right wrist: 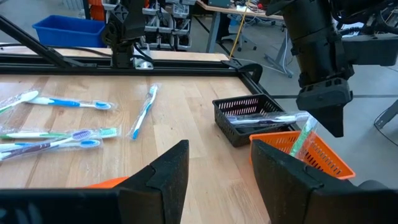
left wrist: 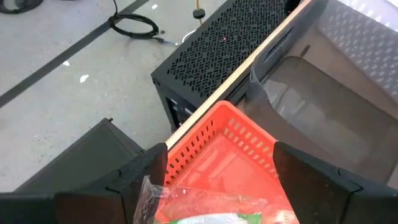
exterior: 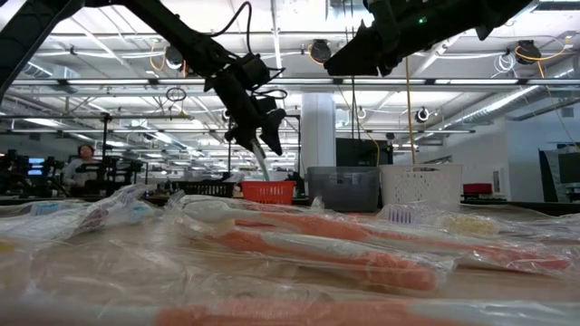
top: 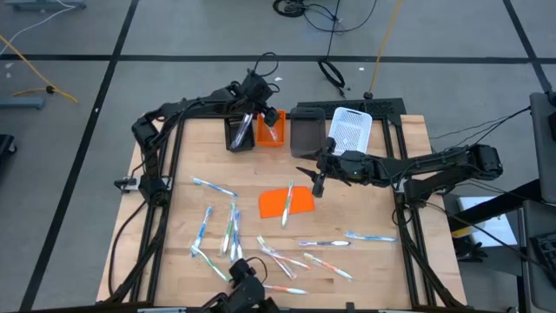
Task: Pick & Place Toothbrushes
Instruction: Put the green toothbrush into the orange bin
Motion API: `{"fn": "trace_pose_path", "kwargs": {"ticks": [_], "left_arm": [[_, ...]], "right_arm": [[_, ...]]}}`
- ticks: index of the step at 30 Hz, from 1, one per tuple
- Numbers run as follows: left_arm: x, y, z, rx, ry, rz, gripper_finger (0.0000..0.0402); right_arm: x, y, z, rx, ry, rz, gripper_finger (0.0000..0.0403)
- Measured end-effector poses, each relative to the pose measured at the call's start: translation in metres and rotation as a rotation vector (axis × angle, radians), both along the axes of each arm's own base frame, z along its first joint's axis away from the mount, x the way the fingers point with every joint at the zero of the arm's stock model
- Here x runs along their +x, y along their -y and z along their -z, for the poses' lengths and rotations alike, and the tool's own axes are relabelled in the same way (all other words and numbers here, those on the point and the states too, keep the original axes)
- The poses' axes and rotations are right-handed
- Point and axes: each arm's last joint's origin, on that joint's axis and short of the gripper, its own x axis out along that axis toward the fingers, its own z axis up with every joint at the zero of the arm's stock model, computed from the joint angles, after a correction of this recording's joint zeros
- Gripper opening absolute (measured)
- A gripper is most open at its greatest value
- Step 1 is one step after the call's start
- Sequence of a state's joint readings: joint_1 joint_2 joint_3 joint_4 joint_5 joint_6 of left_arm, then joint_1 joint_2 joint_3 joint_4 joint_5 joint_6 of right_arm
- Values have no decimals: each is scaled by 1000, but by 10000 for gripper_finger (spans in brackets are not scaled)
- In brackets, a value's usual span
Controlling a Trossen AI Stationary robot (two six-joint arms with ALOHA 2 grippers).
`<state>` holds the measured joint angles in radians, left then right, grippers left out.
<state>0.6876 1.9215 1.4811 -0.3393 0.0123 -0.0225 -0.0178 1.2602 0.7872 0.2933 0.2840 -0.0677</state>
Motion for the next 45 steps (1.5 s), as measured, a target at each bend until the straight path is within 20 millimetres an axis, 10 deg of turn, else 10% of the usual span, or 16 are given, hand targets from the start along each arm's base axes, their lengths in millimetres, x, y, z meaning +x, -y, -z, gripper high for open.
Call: {"fn": "trace_pose_path", "kwargs": {"ticks": [21, 45], "left_arm": [[-2, 33, -13, -25, -132, 36, 300], [37, 164, 1, -115, -395, 406, 253]], "right_arm": [[-1, -1, 6, 13, -60, -29, 164], [33, -31, 97, 9, -413, -280, 164]]}}
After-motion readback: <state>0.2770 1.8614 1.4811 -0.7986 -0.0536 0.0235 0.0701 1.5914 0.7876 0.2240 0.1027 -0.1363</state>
